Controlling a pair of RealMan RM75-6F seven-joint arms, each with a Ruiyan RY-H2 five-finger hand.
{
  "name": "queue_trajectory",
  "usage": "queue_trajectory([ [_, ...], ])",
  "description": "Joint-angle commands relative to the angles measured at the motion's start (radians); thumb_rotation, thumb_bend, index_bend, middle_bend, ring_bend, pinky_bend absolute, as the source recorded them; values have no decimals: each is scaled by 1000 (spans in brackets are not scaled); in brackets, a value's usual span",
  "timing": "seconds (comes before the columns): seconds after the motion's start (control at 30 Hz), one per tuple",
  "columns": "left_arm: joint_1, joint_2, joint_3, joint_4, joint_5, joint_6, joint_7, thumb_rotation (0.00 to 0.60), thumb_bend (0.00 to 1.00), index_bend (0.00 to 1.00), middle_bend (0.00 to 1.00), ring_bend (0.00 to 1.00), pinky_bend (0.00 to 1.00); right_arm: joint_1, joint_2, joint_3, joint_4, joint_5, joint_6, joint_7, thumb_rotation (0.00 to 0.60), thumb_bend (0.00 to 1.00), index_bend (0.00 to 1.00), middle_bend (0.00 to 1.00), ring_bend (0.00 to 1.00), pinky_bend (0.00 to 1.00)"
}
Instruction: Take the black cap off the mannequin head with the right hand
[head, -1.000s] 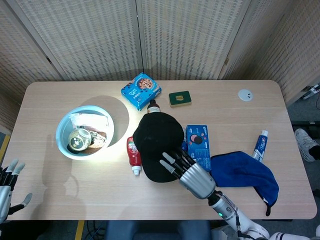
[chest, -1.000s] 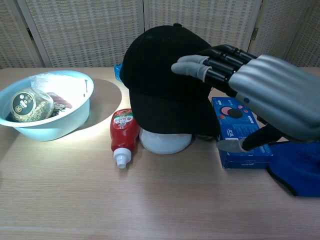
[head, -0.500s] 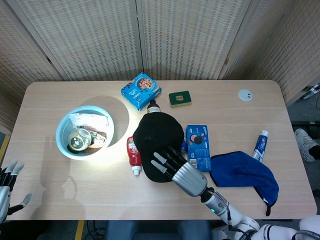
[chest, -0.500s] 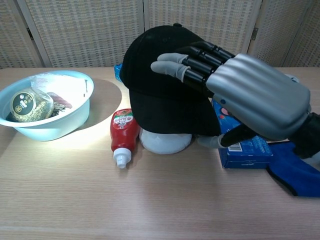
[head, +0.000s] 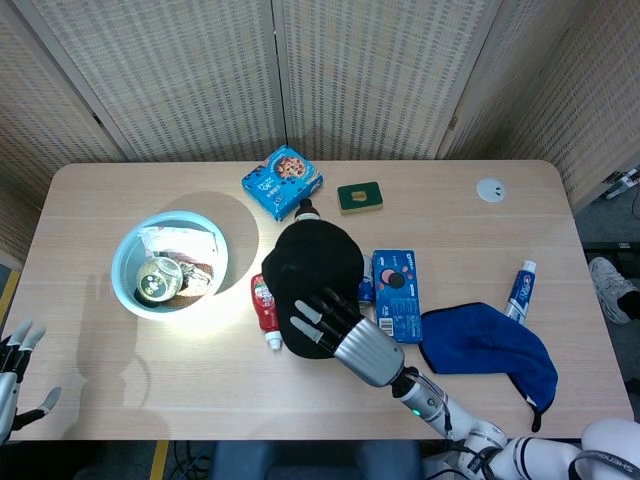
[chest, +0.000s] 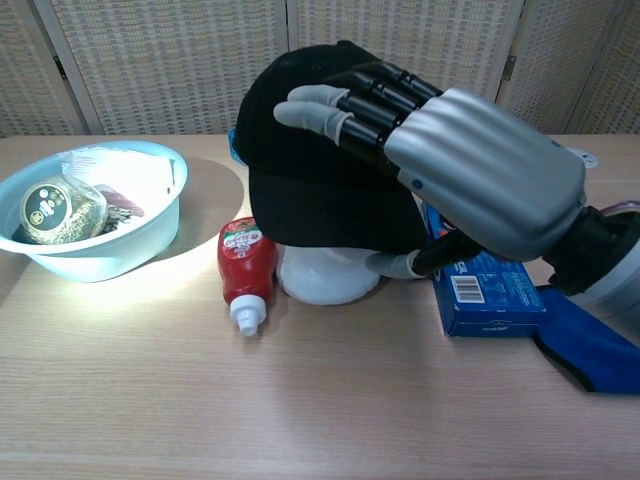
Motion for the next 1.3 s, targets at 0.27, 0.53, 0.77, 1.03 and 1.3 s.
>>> queue_trajectory([
  [0.27,-4,-2,-2,3,-2,-6,0,600,246,22,0,71,7,21,14,3,-11,-6,24,2,600,211,60,11,0,0],
  [0.53,-5,0,-1,1,-7,-12,4,600,246,22,0,70,7,38,33,7,-37,-11,35,-2,600,269,219,34,0,0],
  [0.77,-5,2,0,-1,-7,-15,6,600,246,22,0,71,7,53,43,13,-52,-13,41,1,600,334,458,118,0,0],
  [1.03,-5,2,-1,1,-11,-16,5,600,246,23,0,71,7,68,44,20,-58,-13,52,11,600,440,644,214,0,0],
  [1.3,-5,-1,-1,8,-15,-20,-1,600,246,23,0,71,7,80,39,32,-46,-1,59,12,600,460,667,237,0,0],
])
